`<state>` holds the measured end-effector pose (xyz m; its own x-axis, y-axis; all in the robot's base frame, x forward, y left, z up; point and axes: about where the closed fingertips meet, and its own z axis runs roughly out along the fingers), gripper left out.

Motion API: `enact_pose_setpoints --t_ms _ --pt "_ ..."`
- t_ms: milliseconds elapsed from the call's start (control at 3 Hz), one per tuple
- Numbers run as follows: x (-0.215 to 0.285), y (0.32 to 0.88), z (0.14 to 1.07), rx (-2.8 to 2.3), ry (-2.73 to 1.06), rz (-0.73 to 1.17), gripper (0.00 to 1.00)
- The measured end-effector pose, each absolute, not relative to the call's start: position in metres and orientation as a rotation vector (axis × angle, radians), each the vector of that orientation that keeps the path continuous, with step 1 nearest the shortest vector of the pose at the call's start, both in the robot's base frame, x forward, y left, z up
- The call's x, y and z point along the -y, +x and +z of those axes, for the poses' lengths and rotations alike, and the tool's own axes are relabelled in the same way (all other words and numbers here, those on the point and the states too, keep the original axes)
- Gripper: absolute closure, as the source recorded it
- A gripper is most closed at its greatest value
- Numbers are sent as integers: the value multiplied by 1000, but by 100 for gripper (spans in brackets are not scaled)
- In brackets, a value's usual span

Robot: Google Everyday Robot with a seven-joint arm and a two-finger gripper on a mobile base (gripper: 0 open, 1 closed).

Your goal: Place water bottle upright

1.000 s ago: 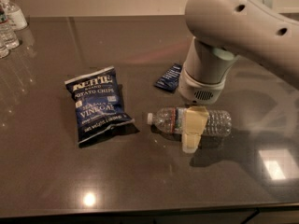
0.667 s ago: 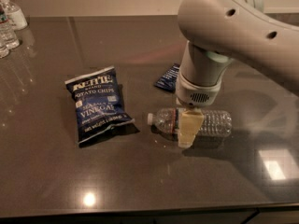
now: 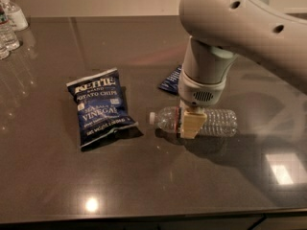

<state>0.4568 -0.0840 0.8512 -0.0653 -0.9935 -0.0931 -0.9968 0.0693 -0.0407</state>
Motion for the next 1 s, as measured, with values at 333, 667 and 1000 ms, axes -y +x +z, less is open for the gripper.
enact_pose_setpoints --t_ms 333,667,1000 --pt "81 461 876 -2176 -2046 130 93" --pt "73 468 902 -2069 -1962 293 100" --pt "68 475 927 -1958 -1865 439 100"
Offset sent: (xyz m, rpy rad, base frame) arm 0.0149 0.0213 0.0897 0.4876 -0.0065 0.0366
